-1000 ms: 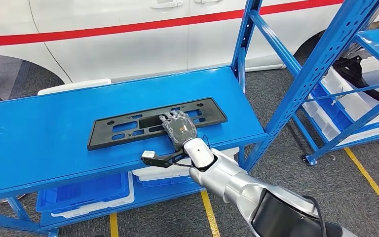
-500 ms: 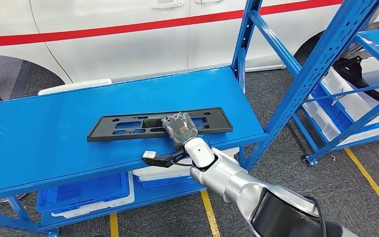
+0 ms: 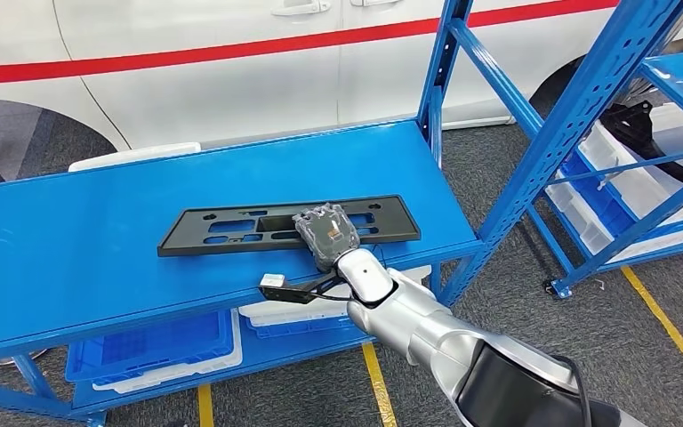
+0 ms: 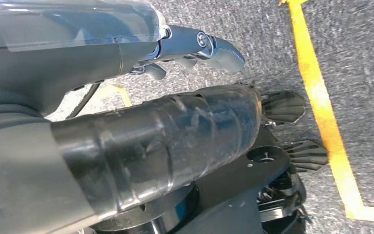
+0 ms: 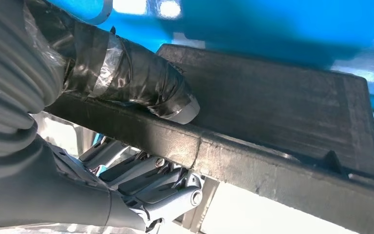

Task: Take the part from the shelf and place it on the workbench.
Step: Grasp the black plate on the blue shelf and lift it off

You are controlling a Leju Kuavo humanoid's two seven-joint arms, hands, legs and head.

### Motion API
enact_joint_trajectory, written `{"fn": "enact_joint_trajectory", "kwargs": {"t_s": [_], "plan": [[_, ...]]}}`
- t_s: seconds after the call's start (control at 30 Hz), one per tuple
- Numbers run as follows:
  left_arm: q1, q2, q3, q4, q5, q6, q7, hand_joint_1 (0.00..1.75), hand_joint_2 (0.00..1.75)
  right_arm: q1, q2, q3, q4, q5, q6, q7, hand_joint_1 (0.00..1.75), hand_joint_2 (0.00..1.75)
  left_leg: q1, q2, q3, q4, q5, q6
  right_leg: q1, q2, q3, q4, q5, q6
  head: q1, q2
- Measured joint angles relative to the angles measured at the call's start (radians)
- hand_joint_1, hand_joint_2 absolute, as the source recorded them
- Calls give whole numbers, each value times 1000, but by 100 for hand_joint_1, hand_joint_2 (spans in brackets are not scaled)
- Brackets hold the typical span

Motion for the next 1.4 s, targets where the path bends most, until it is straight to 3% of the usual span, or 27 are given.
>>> {"fn": "enact_joint_trajectory", "kwargs": {"t_s": [0.27, 0.47, 0.53, 0.63, 0.7, 0.8, 0.83, 0.87, 0.9, 0.97, 1.03, 1.17, 1.23, 1.3, 1.33, 1.37, 1.4], "plan": [[1, 0, 12, 0, 3, 22, -33, 0, 0, 53, -42, -58, -104, -120, -63, -136, 175, 175, 0, 0, -1, 0, 0, 0, 0, 0, 0, 0, 0, 0, 0, 0], [2, 0, 13, 0, 3, 30, -31, 0, 0, 65, -58, -80, -165, -157, -65, -173, 175, 175, 0, 0, -1, 0, 0, 0, 0, 0, -1, 0, 0, 0, 0, 0], [5, 2, 18, 0, 2, 45, -33, 0, 0, 105, -105, -137, -380, -178, -73, -227, 175, 175, -3, -1, -2, 3, -1, 3, -2, 0, -1, -1, 1, 3, 0, 0], [6, 3, 26, 0, -4, 56, -35, 0, 0, 180, -152, -228, -681, -100, -90, -320, 175, 175, -4, 1, 1, -4, 7, 14, -6, 0, 0, -3, 3, 11, 0, 0], [4, 2, 27, 0, -7, 56, -36, 0, 0, 214, -154, -279, -767, -36, -92, -378, 175, 175, 3, 5, 8, -22, 22, 22, -6, 0, -10, 29, -28, 21, 0, 0], [1, 2, 27, 0, -11, 56, -36, 0, 0, 253, -156, -347, -858, 10, -93, -422, 175, 175, 7, 6, 6, -28, 30, 27, -19, -1, -76, 197, -126, 38, 0, 0], [1, 2, 27, 0, -12, 56, -36, 0, 0, 266, -156, -364, -879, 15, -93, -430, 175, 175, 8, 6, 4, -25, 30, 26, -25, -1, -93, 243, -139, 43, 0, 0], [1, 2, 27, 0, -14, 55, -36, 0, 0, 280, -156, -380, -896, 20, -93, -445, 175, 175, 9, 6, 1, -22, 30, 25, -31, -2, -95, 257, -134, 47, 0, 0], [1, 2, 27, 0, -16, 54, -36, 0, 0, 294, -155, -396, -912, 25, -93, -467, 175, 175, 11, 6, -3, -17, 29, 23, -36, -3, -79, 232, -111, 51, 0, 0], [-1, 2, 27, 0, -20, 52, -35, 0, 0, 313, -150, -431, -943, 30, -93, -521, 175, 175, 15, 6, -11, -6, 26, 14, -43, -4, -7, 109, -59, 56, 0, 0], [-5, 2, 27, 0, -24, 51, -35, 0, 0, 324, -143, -459, -965, 29, -93, -559, 175, 175, 16, 5, -18, 3, 25, -2, -39, -1, 36, 28, -39, 50, 0, 0], [-7, 2, 27, 0, -29, 50, -34, 0, 0, 335, -137, -486, -988, -3, -93, -575, 175, 175, 17, 3, -31, 13, 21, -29, -34, 0, 26, 12, -30, 16, 0, 0], [-7, 3, 27, 0, -30, 51, -34, 0, 0, 336, -138, -483, -996, -39, -93, -568, 175, 175, 19, 4, -57, 75, -37, -34, -36, -3, 15, 4, -15, -4, -1, 0], [-8, 3, 27, 0, -30, 52, -33, 0, 0, 335, -144, -464, -1002, -93, -94, -545, 175, 175, 18, 4, -98, 195, -119, -35, -31, -5, -1, 4, -2, -14, -1, 0], [-8, 3, 27, 0, -30, 52, -33, 0, 0, 335, -150, -447, -1003, -122, -94, -530, 175, 175, 18, 4, -111, 246, -143, -35, -27, -6, -11, 4, 5, -16, -1, 0], [-8, 3, 27, 0, -30, 53, -32, 0, 0, 334, -158, -429, -1005, -148, -94, -517, 175, 175, 17, 4, -110, 268, -147, -33, -24, -6, -20, 5, 12, -17, -1, 0], [-8, 3, 27, 0, -30, 53, -32, 0, 0, 334, -166, -412, -1007, -168, -94, -507, 175, 175, 16, 4, -92, 257, -133, -31, -21, -6, -30, 7, 20, -17, -1, 0]]}}
